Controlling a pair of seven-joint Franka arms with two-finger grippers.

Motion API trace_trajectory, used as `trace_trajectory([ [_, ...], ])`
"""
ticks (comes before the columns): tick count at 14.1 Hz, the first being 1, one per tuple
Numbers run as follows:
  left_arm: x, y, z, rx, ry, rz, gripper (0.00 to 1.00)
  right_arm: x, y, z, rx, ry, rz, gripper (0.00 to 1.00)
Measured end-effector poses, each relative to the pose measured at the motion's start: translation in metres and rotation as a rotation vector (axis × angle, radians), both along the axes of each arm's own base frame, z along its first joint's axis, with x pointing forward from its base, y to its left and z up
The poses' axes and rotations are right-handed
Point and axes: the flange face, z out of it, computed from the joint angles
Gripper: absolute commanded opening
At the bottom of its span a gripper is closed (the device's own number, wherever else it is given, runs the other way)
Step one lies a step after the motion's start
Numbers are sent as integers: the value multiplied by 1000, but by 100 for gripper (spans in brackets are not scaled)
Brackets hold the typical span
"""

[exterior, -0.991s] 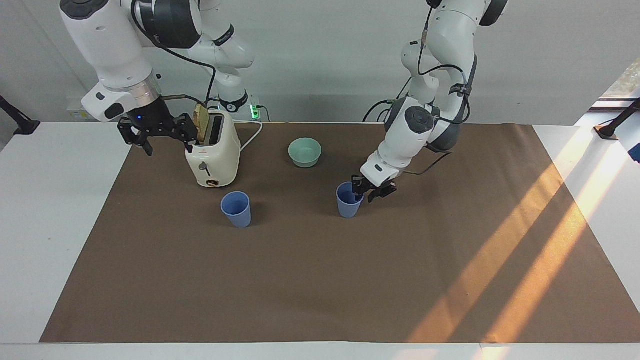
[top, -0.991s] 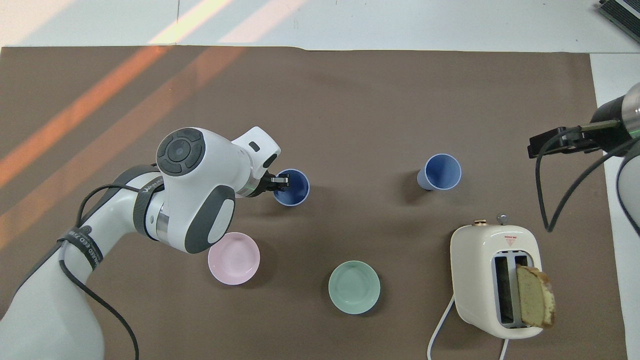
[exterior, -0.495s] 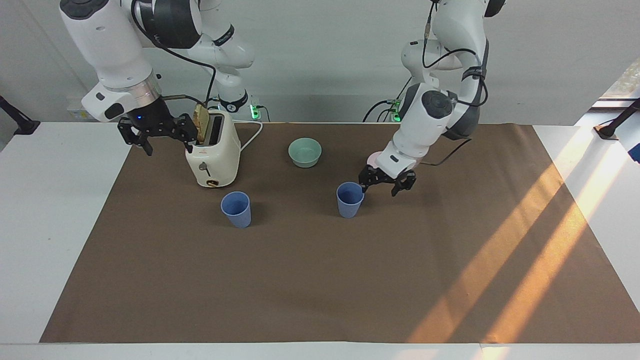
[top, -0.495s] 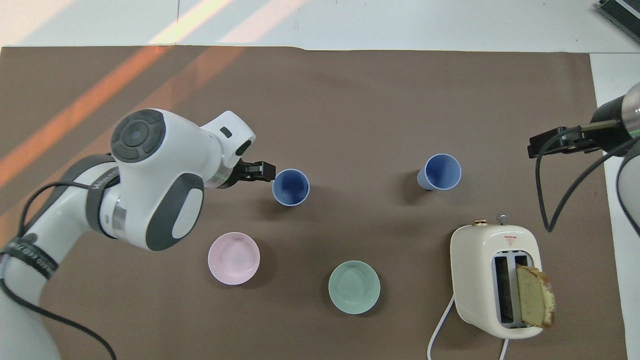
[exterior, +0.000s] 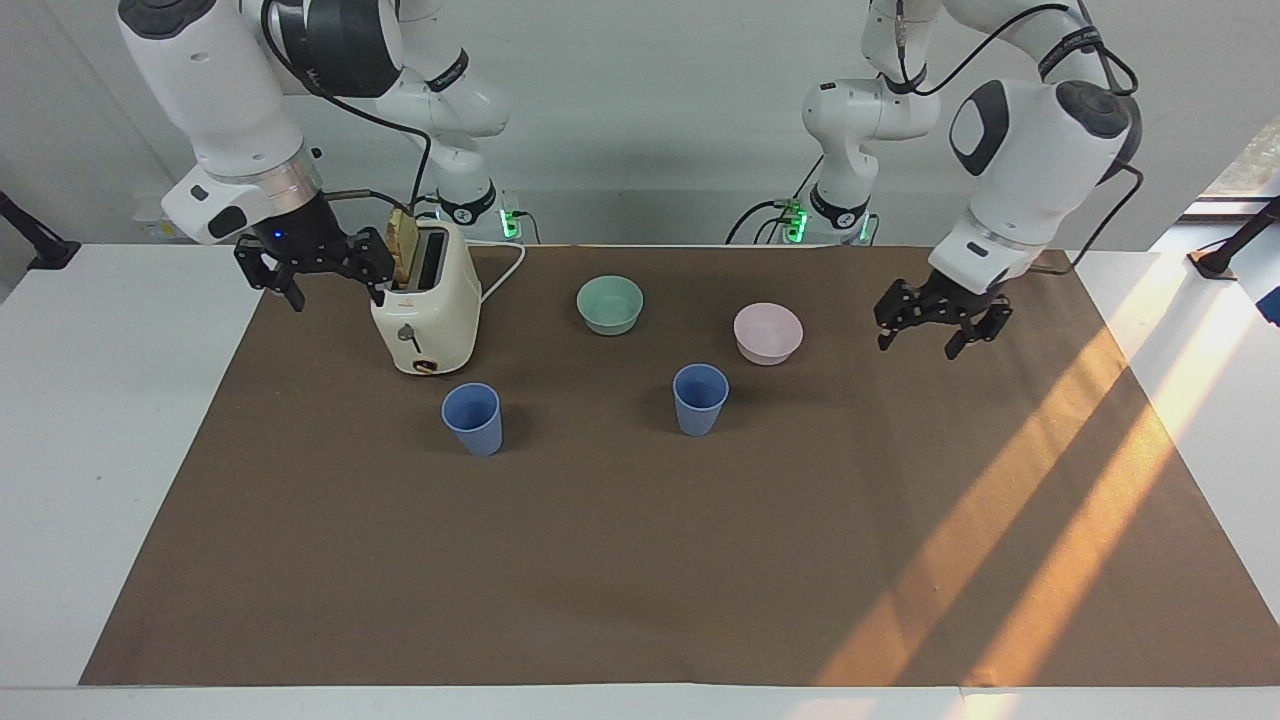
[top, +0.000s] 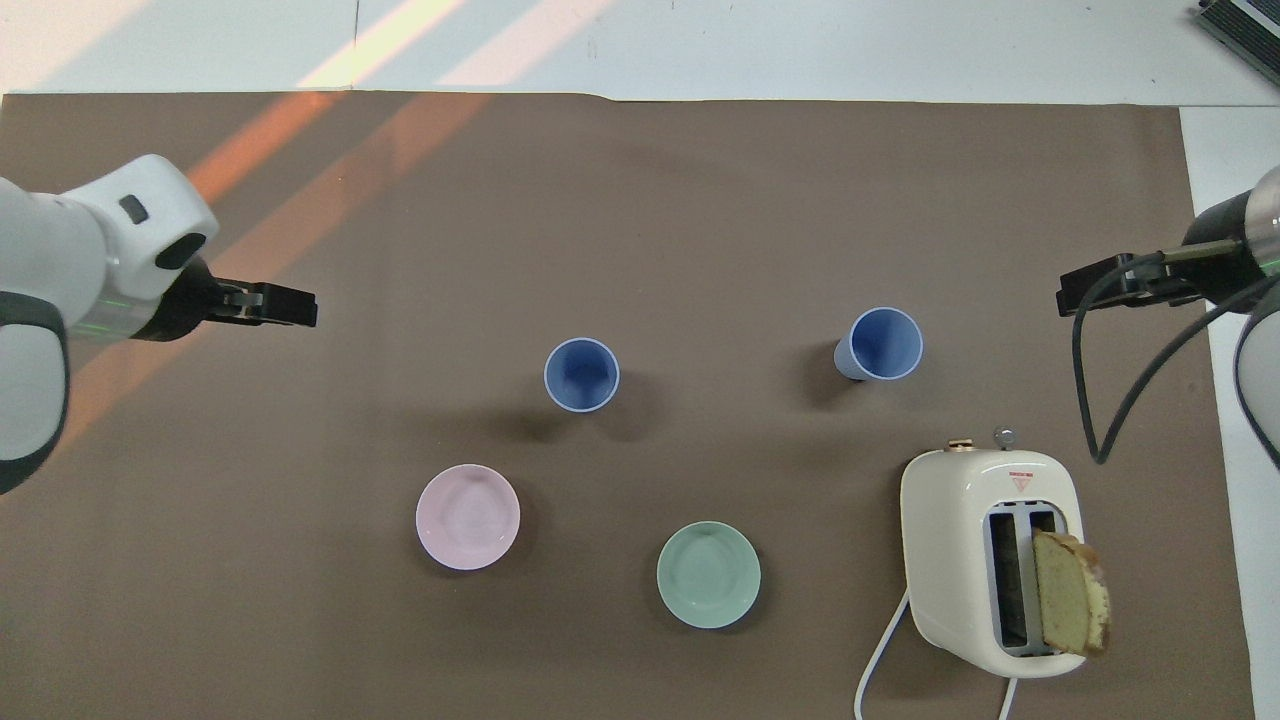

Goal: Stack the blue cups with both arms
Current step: 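Open the left gripper and withdraw it from the placed cup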

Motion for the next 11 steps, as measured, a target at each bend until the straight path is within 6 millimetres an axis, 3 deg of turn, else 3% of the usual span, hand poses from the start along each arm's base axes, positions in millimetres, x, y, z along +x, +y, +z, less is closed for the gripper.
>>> trace_trajectory([
  [1,4,14,15,23,-14,-15,100,0,0,0,0,0,0,100],
  [5,6,40,57,56,2,-32,100,-2,1,4,-1,-8,1,100],
  [7,5,44,66,56,6,-27,100,-2,3,5,0,-9,4,100],
  [11,5,42,63,57,19,-32,100,-3,10,1,0,-1,18,100],
])
